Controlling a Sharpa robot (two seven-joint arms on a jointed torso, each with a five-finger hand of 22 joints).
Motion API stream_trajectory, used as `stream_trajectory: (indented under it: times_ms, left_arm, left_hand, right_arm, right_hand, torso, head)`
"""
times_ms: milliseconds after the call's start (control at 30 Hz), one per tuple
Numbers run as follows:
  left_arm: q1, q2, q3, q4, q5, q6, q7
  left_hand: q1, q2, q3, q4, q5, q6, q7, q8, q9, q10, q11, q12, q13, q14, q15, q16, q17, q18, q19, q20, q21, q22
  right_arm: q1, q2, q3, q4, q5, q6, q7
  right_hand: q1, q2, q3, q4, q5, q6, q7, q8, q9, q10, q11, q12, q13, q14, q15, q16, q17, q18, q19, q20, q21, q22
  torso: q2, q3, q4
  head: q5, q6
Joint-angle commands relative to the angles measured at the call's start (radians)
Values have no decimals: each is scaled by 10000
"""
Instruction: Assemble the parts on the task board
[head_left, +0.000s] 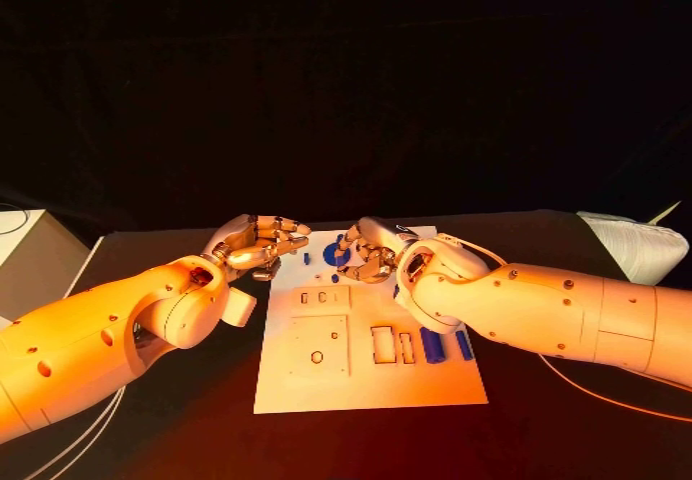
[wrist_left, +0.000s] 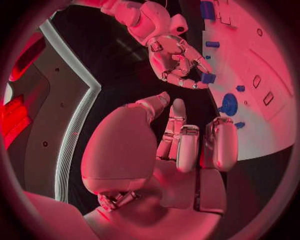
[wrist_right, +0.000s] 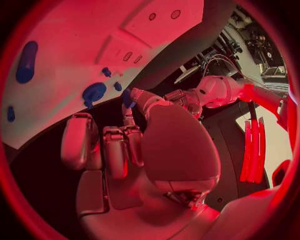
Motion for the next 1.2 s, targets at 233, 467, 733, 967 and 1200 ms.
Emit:
stream_trajectory:
  times_ms: [233, 467, 733, 967, 1200]
  left_arm:
    - [8, -3, 3, 29, 86, -155, -44]
    - [9, -40, 3, 64, 87, -186, -42]
    - [10, -106, 3, 113, 87, -201, -39]
    - [11, -135, 3, 152, 87, -192, -39]
    - [11, -123, 3, 136, 86, -175, -32]
  left_hand:
    - [-127, -37, 48, 33, -16, -52, 1, 51, 20, -34, -6, -68, -32, 897, 31, -38, 2321, 113, -68, 12, -61, -10]
    - [-127, -37, 48, 33, -16, -52, 1, 51, 20, -34, -6, -68, -32, 897, 31, -38, 2321, 113, -68, 12, -61, -10]
    - [-130, -39, 51, 32, -16, -52, -1, 56, 22, -29, -8, -73, -41, 894, 30, -44, 2314, 115, -71, 12, -64, -16]
    - [-130, -39, 51, 32, -16, -52, -1, 56, 22, -29, -8, -73, -41, 894, 30, -44, 2314, 115, -71, 12, -64, -16]
    - [-130, -39, 51, 32, -16, -52, -1, 56, 22, -29, -8, -73, -41, 894, 30, -44, 2314, 115, -71, 12, -64, -16]
  right_arm:
    - [-314, 388, -62, -70, -999, 214, -1162]
    - [-525, 694, -77, -277, -1416, 165, -1515]
    - [-703, 883, -86, -430, -1661, 203, -1609]
    - [-816, 1009, -116, -587, -1818, 256, -1658]
    - [-888, 1030, -138, -578, -1866, 296, -1632]
  right_hand:
    - [-153, -83, 39, -29, 66, -58, 48, 30, 24, 206, -35, 16, 1539, 945, -1, 43, 2168, 19, -19, -12, -35, -33]
    - [-207, -119, 35, -30, 59, -70, 56, 34, 26, 197, -26, 6, 1529, 943, 14, 39, 2158, 19, -18, 3, -39, -32]
    - [-209, -122, 36, -30, 59, -70, 56, 35, 26, 197, -26, 5, 1528, 943, 14, 39, 2158, 20, -20, 3, -43, -37]
    - [-222, -144, 37, -42, 56, -69, 56, 42, 29, 201, -25, 10, 1534, 945, 21, 42, 2165, 20, -18, 11, -43, -34]
    - [-222, -144, 37, -42, 56, -69, 56, 42, 29, 201, -25, 10, 1534, 945, 21, 42, 2165, 20, -18, 11, -43, -34]
  torso:
    - [-3, -22, 8]
    - [9, -12, 14]
    - [15, -5, -2]
    - [4, -10, 2]
    - [10, -3, -7]
  head:
    - [55, -93]
    - [89, -149]
    - [161, -253]
    - [141, -315]
    - [217, -377]
